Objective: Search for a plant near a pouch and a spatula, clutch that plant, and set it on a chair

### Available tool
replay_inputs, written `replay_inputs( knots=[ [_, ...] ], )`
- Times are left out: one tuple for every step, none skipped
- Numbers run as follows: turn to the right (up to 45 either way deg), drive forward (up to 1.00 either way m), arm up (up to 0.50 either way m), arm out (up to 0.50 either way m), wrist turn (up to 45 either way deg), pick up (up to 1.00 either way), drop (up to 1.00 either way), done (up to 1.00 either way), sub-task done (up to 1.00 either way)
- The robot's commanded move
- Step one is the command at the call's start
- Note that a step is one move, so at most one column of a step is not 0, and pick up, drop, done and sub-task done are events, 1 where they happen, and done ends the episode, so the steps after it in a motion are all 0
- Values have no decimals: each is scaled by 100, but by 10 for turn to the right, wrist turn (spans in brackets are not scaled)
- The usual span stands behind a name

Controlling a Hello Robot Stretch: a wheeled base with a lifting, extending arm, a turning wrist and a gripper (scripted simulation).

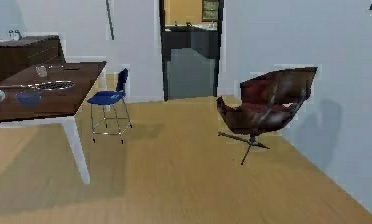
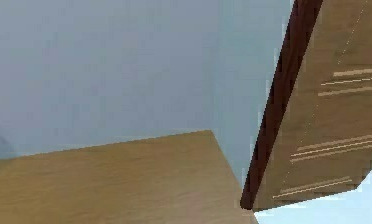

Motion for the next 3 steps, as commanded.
replay_inputs(
  knots=[
    [0,100,0,0,0,0,0,0,0],
    [0,100,0,0,0,0,0,0,0],
    [-60,0,0,0,0,0,0,0,0]
  ],
)
